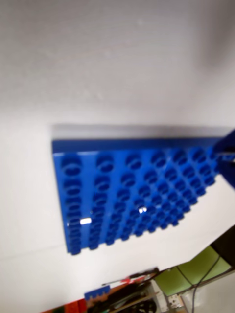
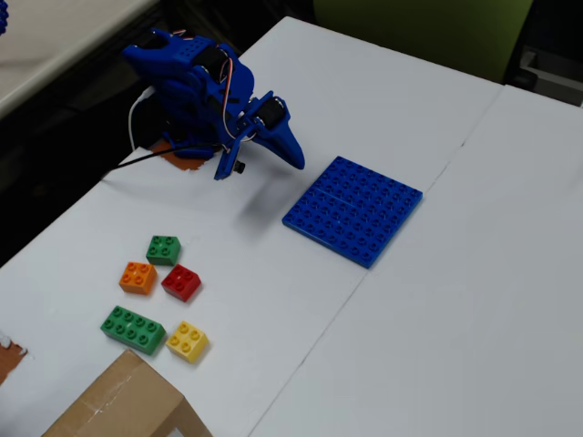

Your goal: Pick up the 2x2 green block and go up the 8x8 blue block.

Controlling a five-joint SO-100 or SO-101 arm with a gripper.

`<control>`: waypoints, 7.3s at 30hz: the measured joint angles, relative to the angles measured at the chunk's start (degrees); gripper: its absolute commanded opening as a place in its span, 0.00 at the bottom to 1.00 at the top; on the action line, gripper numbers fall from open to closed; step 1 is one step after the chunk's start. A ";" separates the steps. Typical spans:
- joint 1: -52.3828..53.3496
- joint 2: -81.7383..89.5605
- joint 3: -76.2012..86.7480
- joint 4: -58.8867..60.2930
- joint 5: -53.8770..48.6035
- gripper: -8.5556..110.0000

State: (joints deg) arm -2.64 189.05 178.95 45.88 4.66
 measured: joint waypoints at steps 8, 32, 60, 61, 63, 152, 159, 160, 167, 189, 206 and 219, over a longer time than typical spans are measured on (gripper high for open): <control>0.00 0.09 0.00 0.00 0.00 0.07; 2.64 0.09 0.00 -1.76 -54.93 0.07; 32.17 -48.96 -63.63 55.46 -115.58 0.08; 34.28 -51.42 -65.30 55.46 -116.54 0.08; 38.23 -57.04 -69.52 56.07 -118.39 0.09; 36.65 -76.11 -79.37 36.04 -126.56 0.07; 20.48 -74.62 -82.71 37.00 -113.64 0.07; 18.81 -76.29 -86.31 39.46 -113.03 0.07; 8.44 -92.55 -124.37 56.78 -105.29 0.07; -3.52 -109.25 -148.10 57.04 -100.81 0.07; -3.43 -110.30 -134.91 57.13 -101.69 0.07; -2.11 -110.21 -132.45 57.13 -101.34 0.07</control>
State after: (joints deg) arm -4.75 78.84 46.49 103.01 -96.68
